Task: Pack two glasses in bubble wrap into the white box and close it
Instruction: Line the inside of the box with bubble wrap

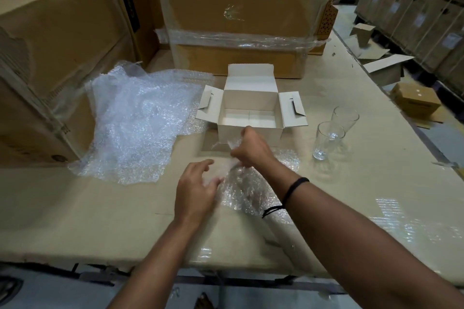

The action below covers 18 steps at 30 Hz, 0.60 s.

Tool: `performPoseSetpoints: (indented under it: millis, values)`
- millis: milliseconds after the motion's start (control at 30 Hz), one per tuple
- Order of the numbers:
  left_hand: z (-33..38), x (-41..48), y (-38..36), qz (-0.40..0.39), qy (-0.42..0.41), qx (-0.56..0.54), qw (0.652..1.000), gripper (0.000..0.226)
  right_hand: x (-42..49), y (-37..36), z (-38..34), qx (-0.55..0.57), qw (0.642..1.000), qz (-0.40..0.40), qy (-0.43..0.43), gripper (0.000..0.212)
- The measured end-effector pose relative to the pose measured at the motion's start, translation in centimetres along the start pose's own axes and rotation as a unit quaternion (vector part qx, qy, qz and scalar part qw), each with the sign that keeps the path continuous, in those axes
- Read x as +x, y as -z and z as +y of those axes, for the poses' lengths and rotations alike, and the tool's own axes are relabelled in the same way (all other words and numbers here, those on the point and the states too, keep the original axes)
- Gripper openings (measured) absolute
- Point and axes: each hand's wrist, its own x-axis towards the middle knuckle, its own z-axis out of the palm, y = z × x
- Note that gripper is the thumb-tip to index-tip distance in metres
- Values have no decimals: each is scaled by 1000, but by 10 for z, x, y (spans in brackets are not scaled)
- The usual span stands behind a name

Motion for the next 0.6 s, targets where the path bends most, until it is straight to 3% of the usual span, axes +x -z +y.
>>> performPoseSetpoints:
  millis: [67,133,233,400,600]
  values:
    - [-9,0,1,-22,38,46,998,71,3,5,4,114,992,-22,-38,48]
    - [-10,-2,-1,-68,36,66,995,86,4,15,12,252,964,-53,-71,45]
    - [-2,-5,-10,-98,-38,49,993,64,0,33,27,361,926,-73,-86,42]
    - [-3,-4,-19,-149,-140,89,975,48,-8,55,67,274,959,-3,-73,38]
    - [-4,-1,-16,-129,-123,170,969,52,-20,50,82,231,970,-5,-75,43]
